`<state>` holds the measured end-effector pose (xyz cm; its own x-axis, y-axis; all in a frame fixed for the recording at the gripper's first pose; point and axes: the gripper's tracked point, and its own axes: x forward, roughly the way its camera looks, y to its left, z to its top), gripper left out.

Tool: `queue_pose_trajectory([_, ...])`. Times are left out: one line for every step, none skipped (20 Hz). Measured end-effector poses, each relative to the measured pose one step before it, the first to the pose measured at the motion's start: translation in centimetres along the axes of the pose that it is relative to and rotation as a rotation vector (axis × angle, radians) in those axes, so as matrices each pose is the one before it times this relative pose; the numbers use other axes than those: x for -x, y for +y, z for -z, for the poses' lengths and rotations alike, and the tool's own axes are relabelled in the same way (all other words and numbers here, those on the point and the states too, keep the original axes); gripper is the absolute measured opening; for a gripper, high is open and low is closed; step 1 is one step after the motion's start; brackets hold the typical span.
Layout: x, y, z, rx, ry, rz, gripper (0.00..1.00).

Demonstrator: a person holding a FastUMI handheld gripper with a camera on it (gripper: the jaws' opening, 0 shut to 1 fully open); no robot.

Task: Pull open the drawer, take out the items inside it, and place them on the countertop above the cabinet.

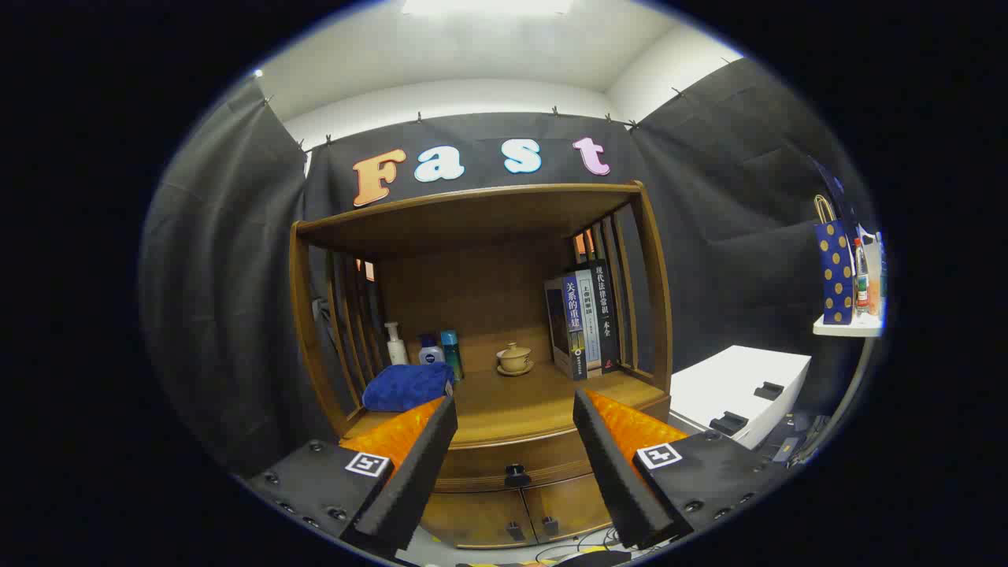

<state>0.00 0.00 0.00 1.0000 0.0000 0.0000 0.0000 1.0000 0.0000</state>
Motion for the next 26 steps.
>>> queue_pose_trajectory([-0.1, -0.029, -0.02, 0.00098, -0.002, 0.00062, 0.98])
queue_pose_trajectory([-0.067, -0.034, 0.022, 0.00226, -0.00069, 0.00093, 0.98])
queue_pose_trajectory([-0.055, 0.039, 0.014, 0.00227, -0.00001, 0.00022, 0.98])
queue_pose_trajectory([0.039, 0.028, 0.004, 0.00124, -0.00016, -0.00104, 0.98])
queue_pose_trajectory([0.0, 0.049, 0.085, 0.00119, -0.00022, -0.00132, 0.98])
queue_pose_trajectory([-0.137, 0.125, 0.098, 0.0013, 0.0012, -0.00094, 0.98])
queue_pose_trajectory([-0.052, 0.012, 0.002, 0.00108, 0.00101, -0.00068, 0.98])
queue_pose_trajectory([0.04, 0.055, 0.025, 0.0009, 0.00022, -0.00037, 0.98])
queue_pose_trajectory([-0.013, 0.054, 0.099, 0.00041, -0.00001, -0.00101, 0.98])
queue_pose_trajectory([-0.038, -0.041, 0.028, -0.00006, 0.00047, -0.00057, 0.98])
queue_pose_trajectory([0.011, 0.051, -0.09, 0.00028, 0.0, -0.00122, 0.98])
queue_pose_trajectory([0.015, -0.022, 0.049, 0.00073, -0.00048, -0.00127, 0.98])
queue_pose_trajectory([-0.019, -0.013, 0.053, 0.00096, -0.00039, -0.0013, 0.98])
queue_pose_trajectory([-0.041, 0.091, -0.027, 0.0006, -0.00109, -0.00128, 0.98])
queue_pose_trajectory([0.042, 0.067, 0.001, 0.00072, 0.00013, -0.001, 0.98])
queue_pose_trajectory([-0.001, -0.09, 0.041, -0.0001, 0.00075, -0.00109, 0.98])
queue_pose_trajectory([-0.001, 0.025, 0.131, -0.00122, 0.00021, -0.00103, 0.98])
queue_pose_trajectory([-0.17, 0.044, 0.093, -0.00118, 0.00067, -0.00146, 0.98])
queue_pose_trajectory([0.068, 0.011, 0.116, -0.00055, 0.00186, -0.00049, 0.98])
queue_pose_trajectory([-0.07, 0.006, 0.048, -0.00005, 0.00174, -0.00028, 0.98])
queue_pose_trajectory([-0.021, 0.049, 0.045, 0.00005, 0.00136, -0.00029, 0.98])
queue_pose_trajectory([0.1, 0.021, 0.079, 0.00058, 0.00026, -0.00076, 0.98])
queue_pose_trajectory([-0.147, 0.092, 0.047, 0.00088, -0.00003, -0.00212, 0.98])
queue_pose_trajectory([-0.02, 0.036, 0.041, 0.0015, -0.0001, -0.00223, 0.98])
queue_pose_trajectory([0.018, 0.048, 0.017, 0.00175, 0.00019, -0.00085, 0.98])
queue_pose_trajectory([0.031, -0.032, 0.108, 0.0011, 0.00043, 0.00102, 0.98])
